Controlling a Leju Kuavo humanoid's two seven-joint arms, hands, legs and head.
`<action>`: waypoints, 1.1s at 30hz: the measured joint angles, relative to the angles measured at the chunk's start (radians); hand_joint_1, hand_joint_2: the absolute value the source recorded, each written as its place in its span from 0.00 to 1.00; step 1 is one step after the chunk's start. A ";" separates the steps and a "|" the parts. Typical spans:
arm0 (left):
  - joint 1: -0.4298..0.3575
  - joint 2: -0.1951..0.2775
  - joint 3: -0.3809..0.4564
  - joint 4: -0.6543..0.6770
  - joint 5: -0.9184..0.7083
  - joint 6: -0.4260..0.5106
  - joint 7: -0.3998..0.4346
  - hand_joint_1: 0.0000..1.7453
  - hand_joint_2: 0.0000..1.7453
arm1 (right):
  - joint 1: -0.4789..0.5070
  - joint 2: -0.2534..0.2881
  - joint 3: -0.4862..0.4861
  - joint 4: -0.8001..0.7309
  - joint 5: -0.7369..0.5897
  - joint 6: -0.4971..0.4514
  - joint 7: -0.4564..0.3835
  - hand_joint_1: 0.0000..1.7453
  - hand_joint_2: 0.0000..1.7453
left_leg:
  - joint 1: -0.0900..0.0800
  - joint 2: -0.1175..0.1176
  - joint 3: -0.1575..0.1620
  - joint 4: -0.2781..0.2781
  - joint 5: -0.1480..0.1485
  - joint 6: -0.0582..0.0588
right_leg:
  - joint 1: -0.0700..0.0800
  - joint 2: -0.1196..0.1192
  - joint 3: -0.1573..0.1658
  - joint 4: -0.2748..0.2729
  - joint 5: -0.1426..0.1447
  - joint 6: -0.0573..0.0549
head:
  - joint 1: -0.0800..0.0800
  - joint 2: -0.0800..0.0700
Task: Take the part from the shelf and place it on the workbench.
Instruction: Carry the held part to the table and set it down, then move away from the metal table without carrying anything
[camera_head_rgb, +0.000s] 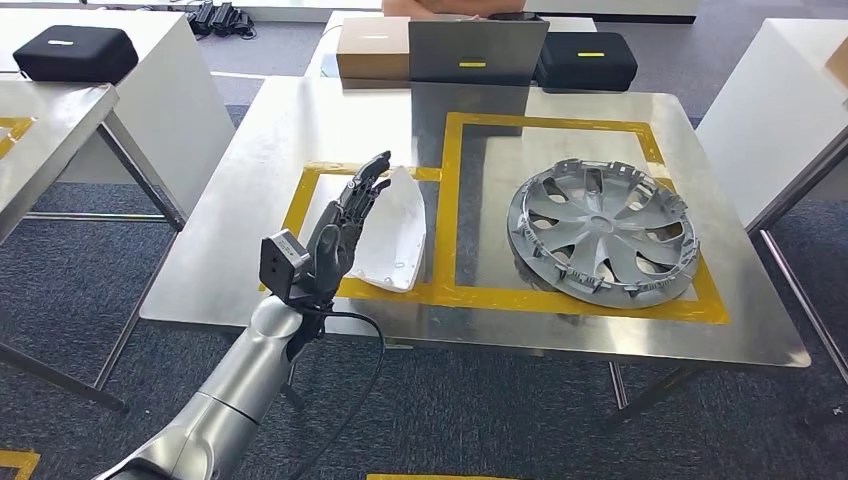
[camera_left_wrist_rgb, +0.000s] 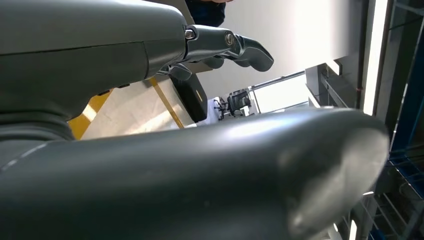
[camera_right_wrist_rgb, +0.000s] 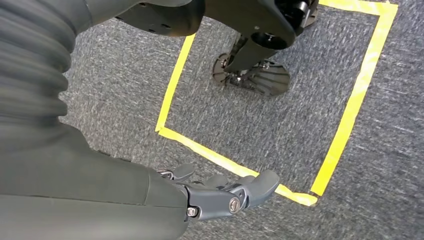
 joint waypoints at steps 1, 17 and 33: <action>0.009 0.007 0.000 -0.019 0.003 -0.003 0.000 0.00 0.00 | 0.003 0.000 -0.001 0.000 -0.003 -0.007 -0.001 0.00 1.00 | -0.001 0.000 0.000 0.000 0.000 0.001 | -0.001 0.000 0.000 0.000 0.000 0.001 | 0.000 0.000; 0.177 0.069 0.003 -0.263 0.012 -0.021 0.000 0.00 0.00 | 0.010 -0.001 -0.008 0.000 0.028 -0.154 0.087 0.00 0.00 | 0.003 0.003 0.013 -0.020 0.007 0.036 | -0.014 -0.003 -0.113 0.219 -0.076 0.036 | 0.014 0.000; 0.239 0.092 0.025 -0.327 -0.005 -0.052 0.000 0.00 0.00 | 0.003 -0.003 -0.018 0.000 0.011 -0.158 0.094 0.00 0.00 | 0.005 0.003 -0.012 0.174 -0.130 -0.014 | 0.002 -0.007 -0.079 0.007 0.067 -0.032 | -0.001 0.000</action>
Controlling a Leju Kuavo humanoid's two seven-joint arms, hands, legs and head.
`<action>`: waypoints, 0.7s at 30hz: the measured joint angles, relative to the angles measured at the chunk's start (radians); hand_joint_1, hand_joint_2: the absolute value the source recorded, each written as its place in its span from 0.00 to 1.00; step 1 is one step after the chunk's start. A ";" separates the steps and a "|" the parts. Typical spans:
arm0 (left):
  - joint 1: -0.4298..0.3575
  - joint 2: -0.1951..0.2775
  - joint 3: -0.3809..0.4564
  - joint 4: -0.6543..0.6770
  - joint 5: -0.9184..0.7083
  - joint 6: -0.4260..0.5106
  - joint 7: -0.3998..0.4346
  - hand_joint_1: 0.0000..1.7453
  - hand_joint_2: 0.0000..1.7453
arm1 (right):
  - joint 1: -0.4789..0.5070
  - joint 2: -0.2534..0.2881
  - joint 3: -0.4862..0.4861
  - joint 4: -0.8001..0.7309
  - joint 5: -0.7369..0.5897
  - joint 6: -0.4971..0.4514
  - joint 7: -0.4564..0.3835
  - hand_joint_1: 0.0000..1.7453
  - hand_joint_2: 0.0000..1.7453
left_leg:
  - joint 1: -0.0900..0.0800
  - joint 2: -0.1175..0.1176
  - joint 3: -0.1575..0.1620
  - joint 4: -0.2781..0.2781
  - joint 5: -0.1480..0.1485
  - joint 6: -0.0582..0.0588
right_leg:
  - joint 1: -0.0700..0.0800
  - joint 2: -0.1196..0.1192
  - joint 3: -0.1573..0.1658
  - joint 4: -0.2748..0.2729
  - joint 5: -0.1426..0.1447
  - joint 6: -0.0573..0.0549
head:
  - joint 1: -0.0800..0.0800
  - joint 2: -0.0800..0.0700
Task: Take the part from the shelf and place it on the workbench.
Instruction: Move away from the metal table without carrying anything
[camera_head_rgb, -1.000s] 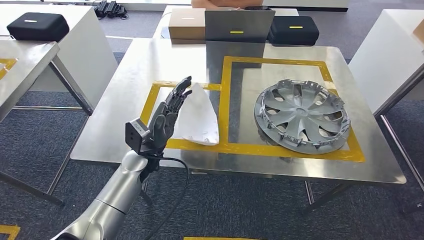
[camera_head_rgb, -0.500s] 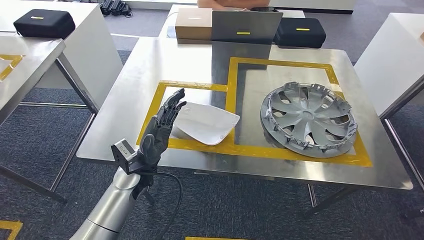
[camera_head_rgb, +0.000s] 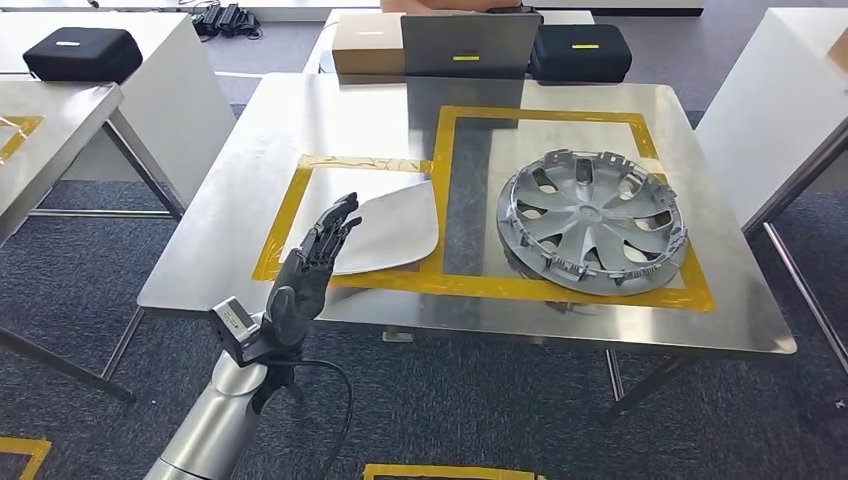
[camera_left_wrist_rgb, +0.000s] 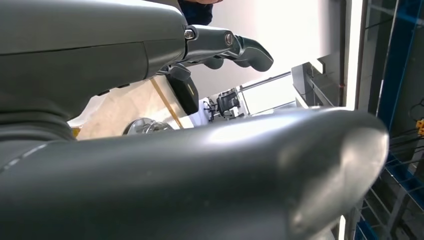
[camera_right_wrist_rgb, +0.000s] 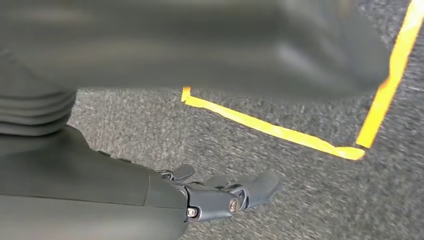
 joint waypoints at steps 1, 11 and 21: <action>0.000 0.000 0.001 -0.006 -0.002 0.000 0.000 0.00 0.00 | -0.001 0.000 0.000 0.000 0.002 0.005 0.004 0.00 0.00 | -0.002 0.001 0.045 -0.074 0.018 0.006 | 0.001 0.000 -0.005 0.001 0.007 0.003 | -0.001 0.000; 0.004 -0.005 0.009 -0.043 -0.022 0.007 0.000 0.00 0.00 | -0.004 -0.003 0.000 0.000 0.003 0.016 0.023 0.00 0.00 | -0.014 0.007 0.039 -0.197 0.128 0.063 | -0.006 0.003 -0.074 0.174 -0.134 0.059 | 0.009 0.000; 0.014 -0.006 0.010 -0.046 -0.032 0.016 0.000 0.00 0.00 | -0.015 -0.013 0.000 0.000 -0.002 0.026 0.027 0.00 0.00 | -0.016 0.008 -0.044 -0.186 0.210 0.025 | 0.008 0.005 0.144 -0.015 -0.112 0.021 | 0.015 0.000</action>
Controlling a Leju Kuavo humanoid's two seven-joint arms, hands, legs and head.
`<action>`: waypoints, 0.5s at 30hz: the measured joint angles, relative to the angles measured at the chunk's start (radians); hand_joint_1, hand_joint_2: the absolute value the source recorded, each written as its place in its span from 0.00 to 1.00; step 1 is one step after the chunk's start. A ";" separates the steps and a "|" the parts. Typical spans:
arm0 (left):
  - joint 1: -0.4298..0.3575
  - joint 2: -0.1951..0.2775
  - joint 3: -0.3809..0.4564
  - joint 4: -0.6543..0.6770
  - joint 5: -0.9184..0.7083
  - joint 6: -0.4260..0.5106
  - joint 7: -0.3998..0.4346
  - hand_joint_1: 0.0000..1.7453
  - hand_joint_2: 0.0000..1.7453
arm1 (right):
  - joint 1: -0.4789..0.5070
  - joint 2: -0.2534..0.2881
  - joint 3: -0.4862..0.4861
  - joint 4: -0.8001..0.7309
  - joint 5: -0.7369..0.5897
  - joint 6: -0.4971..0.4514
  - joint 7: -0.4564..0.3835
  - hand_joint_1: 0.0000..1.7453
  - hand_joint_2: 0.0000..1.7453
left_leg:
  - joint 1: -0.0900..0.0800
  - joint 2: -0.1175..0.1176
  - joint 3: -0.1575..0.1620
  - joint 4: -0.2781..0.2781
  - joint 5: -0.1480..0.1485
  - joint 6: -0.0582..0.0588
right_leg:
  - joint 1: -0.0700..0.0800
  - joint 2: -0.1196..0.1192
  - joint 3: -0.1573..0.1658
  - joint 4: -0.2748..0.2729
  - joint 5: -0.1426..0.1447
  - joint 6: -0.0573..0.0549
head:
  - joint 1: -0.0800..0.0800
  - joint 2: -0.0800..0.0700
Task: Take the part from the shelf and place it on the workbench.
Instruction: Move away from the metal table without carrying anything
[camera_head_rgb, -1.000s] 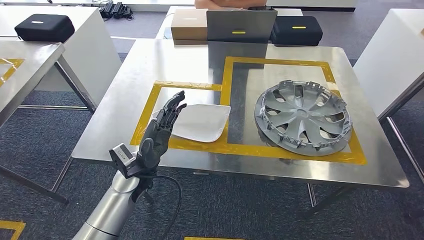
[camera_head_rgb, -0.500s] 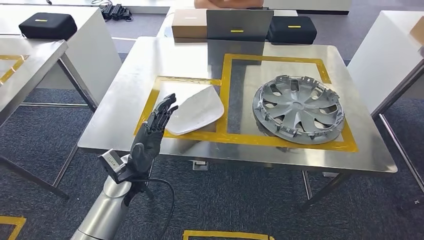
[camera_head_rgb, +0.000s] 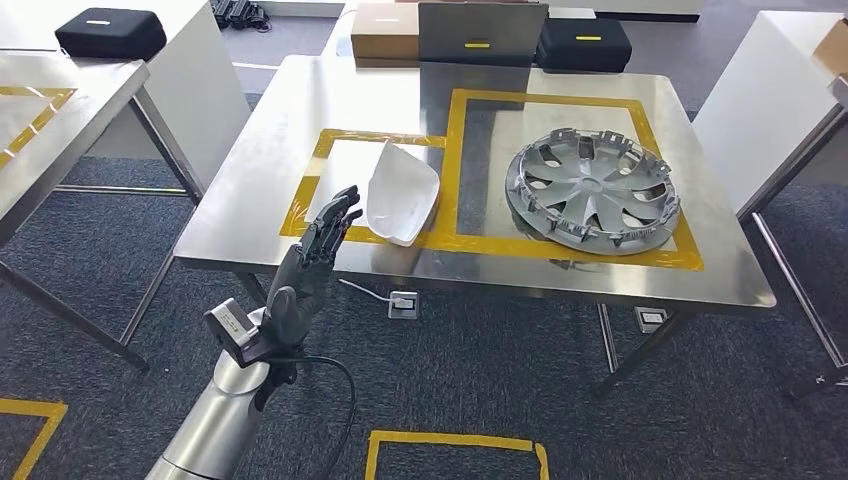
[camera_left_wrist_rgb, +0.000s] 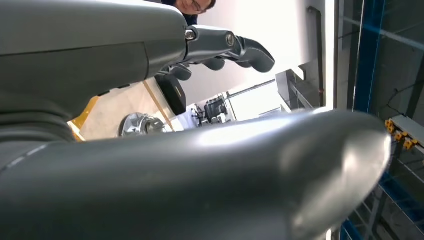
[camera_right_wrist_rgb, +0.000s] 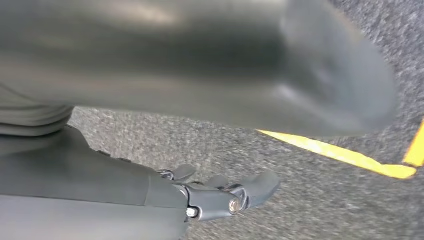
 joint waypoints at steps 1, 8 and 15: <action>0.000 0.001 0.000 0.001 -0.002 0.003 0.000 0.00 0.00 | -0.001 0.000 0.000 0.000 -0.001 0.003 0.000 0.00 0.00 | 0.001 -0.001 -0.006 0.002 -0.003 -0.006 | -0.001 -0.001 -0.007 -0.003 0.009 -0.008 | 0.001 0.000; 0.009 0.008 0.007 0.037 -0.007 0.026 0.000 0.00 0.00 | 0.001 0.000 0.000 0.000 -0.005 0.016 -0.005 0.00 0.00 | 0.005 -0.001 -0.053 0.279 -0.185 -0.026 | -0.004 -0.007 -0.107 -0.006 0.096 -0.025 | -0.013 0.000; 0.013 0.024 0.024 0.195 -0.043 0.012 0.001 0.00 0.00 | 0.007 0.000 -0.001 0.000 -0.008 0.034 -0.009 0.00 0.00 | -0.006 -0.003 0.163 -0.011 -0.158 0.010 | -0.004 -0.006 -0.155 -0.012 0.168 0.012 | -0.013 0.000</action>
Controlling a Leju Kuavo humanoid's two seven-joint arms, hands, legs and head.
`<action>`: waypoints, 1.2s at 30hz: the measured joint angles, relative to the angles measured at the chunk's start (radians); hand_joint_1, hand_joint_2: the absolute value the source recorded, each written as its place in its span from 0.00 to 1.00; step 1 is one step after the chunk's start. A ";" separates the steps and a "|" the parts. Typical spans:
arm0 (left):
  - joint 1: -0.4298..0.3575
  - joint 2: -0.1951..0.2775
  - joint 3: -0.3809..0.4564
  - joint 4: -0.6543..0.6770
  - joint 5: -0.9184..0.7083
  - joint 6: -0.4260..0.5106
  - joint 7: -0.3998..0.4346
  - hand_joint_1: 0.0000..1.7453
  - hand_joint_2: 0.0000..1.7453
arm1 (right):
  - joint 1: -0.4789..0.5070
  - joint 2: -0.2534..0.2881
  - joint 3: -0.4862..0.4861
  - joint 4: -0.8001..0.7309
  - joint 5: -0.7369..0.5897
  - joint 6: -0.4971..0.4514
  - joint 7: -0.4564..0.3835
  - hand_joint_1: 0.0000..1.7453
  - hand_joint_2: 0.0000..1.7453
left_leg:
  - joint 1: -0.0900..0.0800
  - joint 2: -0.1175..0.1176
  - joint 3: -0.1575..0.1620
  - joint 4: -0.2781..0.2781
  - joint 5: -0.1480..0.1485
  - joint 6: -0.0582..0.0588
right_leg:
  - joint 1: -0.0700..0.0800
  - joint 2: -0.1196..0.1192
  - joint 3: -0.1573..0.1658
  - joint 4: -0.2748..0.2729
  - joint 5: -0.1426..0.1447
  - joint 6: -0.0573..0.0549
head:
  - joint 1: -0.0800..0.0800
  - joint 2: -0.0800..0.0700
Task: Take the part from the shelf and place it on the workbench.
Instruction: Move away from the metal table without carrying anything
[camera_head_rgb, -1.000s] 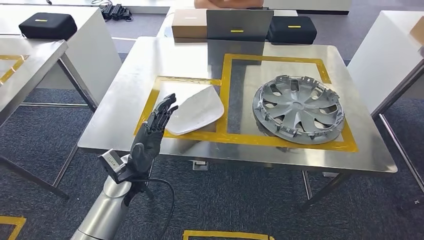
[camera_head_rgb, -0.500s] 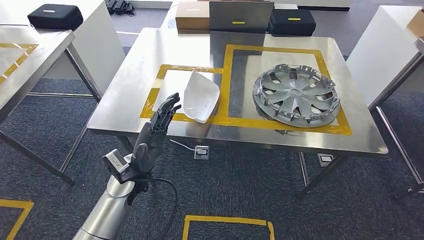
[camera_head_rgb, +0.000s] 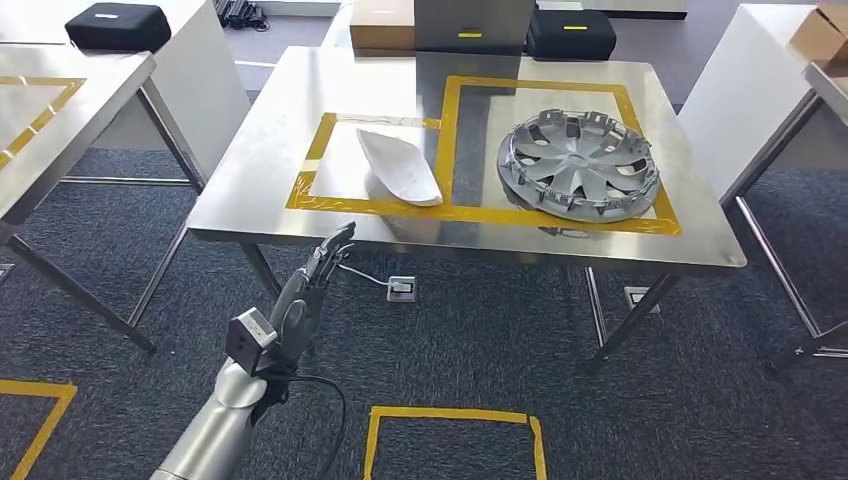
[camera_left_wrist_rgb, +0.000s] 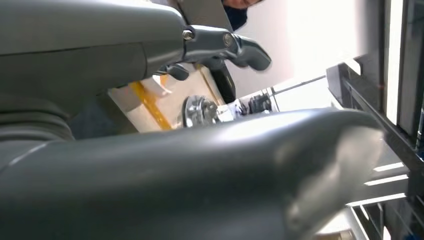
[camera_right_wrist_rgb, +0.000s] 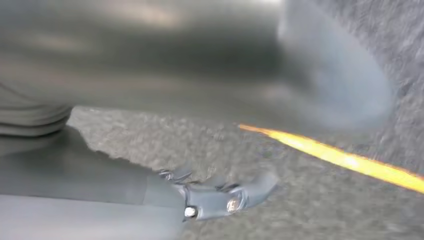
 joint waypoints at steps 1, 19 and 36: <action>-0.001 0.005 0.001 0.036 -0.004 -0.002 0.000 0.00 0.00 | 0.002 0.000 0.000 0.000 -0.003 0.002 0.000 0.00 0.00 | 0.000 0.002 -0.005 -0.004 0.009 0.009 | -0.003 0.001 -0.002 0.000 0.002 0.006 | -0.002 0.000; 0.030 0.090 -0.006 0.773 -0.051 0.056 0.541 0.00 0.00 | 0.015 0.010 0.000 0.001 -0.017 0.019 0.020 0.00 0.00 | 0.006 0.009 -0.194 0.072 0.076 -0.025 | 0.005 0.001 0.131 -0.005 -0.131 -0.045 | 0.013 0.000; 0.163 0.109 0.064 0.868 -0.003 0.093 0.732 0.00 1.00 | 0.014 0.024 0.014 0.002 0.003 0.037 0.081 0.00 1.00 | 0.007 0.017 -0.009 -0.010 0.014 0.029 | 0.002 -0.006 -0.065 0.220 -0.167 0.013 | 0.009 0.000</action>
